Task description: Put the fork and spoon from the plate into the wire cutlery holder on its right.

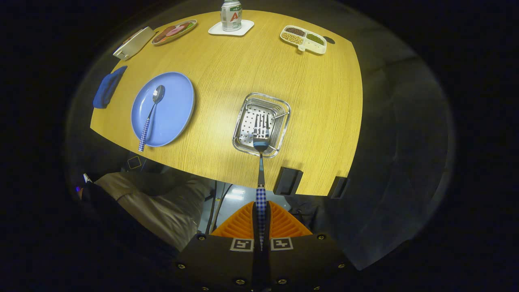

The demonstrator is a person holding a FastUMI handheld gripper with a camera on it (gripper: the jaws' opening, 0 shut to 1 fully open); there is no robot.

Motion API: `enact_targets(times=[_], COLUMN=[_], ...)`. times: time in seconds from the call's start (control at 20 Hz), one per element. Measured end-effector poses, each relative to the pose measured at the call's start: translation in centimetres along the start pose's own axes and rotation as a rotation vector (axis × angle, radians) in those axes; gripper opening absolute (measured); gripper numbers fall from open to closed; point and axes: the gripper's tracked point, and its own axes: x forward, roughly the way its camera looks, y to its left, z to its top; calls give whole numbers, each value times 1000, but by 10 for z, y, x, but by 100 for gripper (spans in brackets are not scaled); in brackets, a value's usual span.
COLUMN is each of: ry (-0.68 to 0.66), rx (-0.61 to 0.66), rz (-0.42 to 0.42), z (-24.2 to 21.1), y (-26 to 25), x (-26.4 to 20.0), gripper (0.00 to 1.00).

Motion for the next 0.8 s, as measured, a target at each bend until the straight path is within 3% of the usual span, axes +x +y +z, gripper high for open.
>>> enact_targets(times=[0.65,0.8], ry=[121,148], rx=[17,7], rz=[77,45], z=[21,31], y=[-3,-13], x=[22,28], gripper=[1,1])
